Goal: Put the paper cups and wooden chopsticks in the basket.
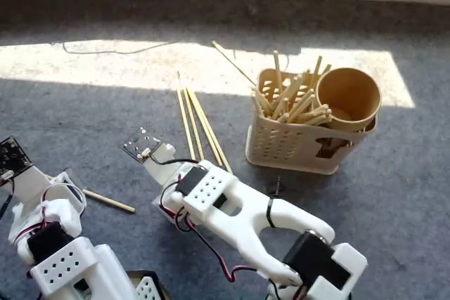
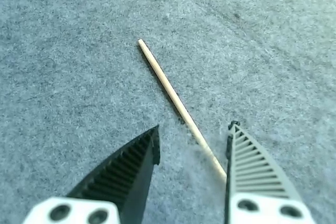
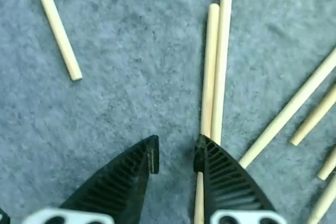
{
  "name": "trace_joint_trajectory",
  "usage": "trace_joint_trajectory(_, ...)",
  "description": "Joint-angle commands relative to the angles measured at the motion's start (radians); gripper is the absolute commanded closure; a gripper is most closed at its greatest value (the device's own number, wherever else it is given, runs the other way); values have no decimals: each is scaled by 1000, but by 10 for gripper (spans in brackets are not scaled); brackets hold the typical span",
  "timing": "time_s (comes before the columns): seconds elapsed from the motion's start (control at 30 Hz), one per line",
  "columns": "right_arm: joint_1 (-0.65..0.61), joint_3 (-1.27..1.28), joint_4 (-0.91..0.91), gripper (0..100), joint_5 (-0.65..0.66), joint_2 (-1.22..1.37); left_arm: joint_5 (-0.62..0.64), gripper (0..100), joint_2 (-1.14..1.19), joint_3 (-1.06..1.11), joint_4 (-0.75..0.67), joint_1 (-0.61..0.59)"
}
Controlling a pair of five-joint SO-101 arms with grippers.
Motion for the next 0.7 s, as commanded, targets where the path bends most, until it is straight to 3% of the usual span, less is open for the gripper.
trace_joint_trajectory(0.0,12,-61,-24,875,11,22,-11,790,-8,-7,-18,-8)
trace_joint_trajectory(0.3,61,-99,-21,875,12,91,-12,790,-8,-4,-18,-8)
trace_joint_trajectory(0.67,94,-88,21,875,12,-102,-12,790,-8,-1,-38,-8)
